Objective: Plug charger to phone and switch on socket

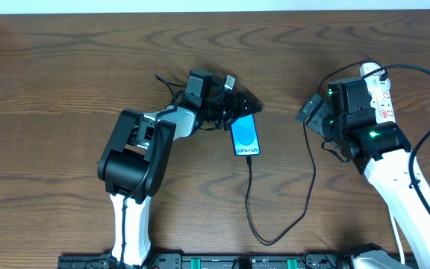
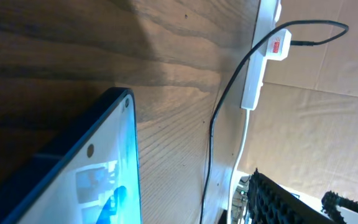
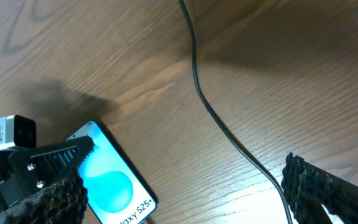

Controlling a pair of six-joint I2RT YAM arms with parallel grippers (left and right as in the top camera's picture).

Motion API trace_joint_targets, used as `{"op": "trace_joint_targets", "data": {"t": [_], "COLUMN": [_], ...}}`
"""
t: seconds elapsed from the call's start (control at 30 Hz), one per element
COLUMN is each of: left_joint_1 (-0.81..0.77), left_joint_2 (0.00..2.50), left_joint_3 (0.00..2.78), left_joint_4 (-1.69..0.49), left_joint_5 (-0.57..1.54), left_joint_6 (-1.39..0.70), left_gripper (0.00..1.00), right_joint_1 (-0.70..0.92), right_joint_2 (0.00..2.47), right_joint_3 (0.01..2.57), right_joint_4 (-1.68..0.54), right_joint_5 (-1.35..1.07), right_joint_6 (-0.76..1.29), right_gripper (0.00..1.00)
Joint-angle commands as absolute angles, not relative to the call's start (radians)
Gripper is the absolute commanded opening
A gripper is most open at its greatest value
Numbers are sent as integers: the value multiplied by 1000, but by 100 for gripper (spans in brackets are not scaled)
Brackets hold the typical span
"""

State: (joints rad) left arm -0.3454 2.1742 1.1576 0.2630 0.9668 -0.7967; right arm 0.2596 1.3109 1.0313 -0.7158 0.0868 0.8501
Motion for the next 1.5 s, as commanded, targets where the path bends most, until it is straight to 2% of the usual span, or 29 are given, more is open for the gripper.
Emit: {"op": "trace_joint_targets", "data": {"t": [0.0,0.17,0.97,1.47], "left_joint_1": [-334,-334,-337,-401], "left_joint_2": [2275,2275,2266,2188], "left_joint_3": [1087,1087,1100,1106], "left_joint_4": [147,84,-25,-112], "left_joint_5": [667,590,464,294], "left_joint_6": [-762,-756,-752,-725], "left_gripper": [72,72,73,78], "right_joint_1": [262,262,262,262], "right_joint_2": [1316,1316,1316,1316], "right_joint_3": [1034,1034,1034,1034], "right_joint_4": [-719,-719,-736,-738], "right_joint_5": [107,107,106,106], "right_joint_6": [836,836,836,836], "right_gripper": [99,99,99,99]}}
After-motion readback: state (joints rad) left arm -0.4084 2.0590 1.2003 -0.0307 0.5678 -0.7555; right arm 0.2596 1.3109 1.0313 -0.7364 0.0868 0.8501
